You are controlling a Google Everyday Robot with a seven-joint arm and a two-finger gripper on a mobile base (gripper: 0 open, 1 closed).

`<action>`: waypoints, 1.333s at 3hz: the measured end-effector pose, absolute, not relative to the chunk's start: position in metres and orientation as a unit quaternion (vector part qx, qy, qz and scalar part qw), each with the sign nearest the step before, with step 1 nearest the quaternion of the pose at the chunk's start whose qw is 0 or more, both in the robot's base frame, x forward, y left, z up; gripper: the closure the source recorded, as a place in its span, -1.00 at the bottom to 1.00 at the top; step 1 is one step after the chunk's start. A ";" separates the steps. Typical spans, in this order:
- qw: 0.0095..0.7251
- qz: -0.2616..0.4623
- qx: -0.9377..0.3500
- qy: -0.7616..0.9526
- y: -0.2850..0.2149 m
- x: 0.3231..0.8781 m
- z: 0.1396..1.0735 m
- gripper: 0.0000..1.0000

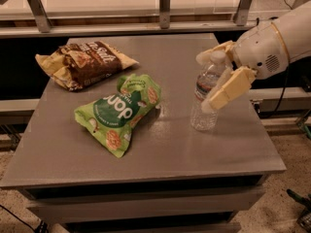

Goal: Pick water bottle

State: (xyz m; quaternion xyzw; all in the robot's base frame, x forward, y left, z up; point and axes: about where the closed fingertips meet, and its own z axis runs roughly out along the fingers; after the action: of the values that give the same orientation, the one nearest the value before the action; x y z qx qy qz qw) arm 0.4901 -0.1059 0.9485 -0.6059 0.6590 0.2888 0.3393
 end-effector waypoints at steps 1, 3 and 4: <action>0.306 0.308 -0.632 0.642 -0.092 0.483 0.934 -0.08; 0.299 0.310 -0.636 0.641 -0.090 0.483 0.936 0.87; 0.339 0.275 -0.625 0.647 -0.111 0.486 0.983 1.00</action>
Offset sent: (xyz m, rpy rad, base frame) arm -0.0078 0.0184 -0.0314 -0.0697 0.0918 0.1514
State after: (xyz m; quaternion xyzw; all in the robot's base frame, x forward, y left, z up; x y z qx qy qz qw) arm 0.4859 -0.1111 0.9835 -0.6247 0.6473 0.2752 0.3393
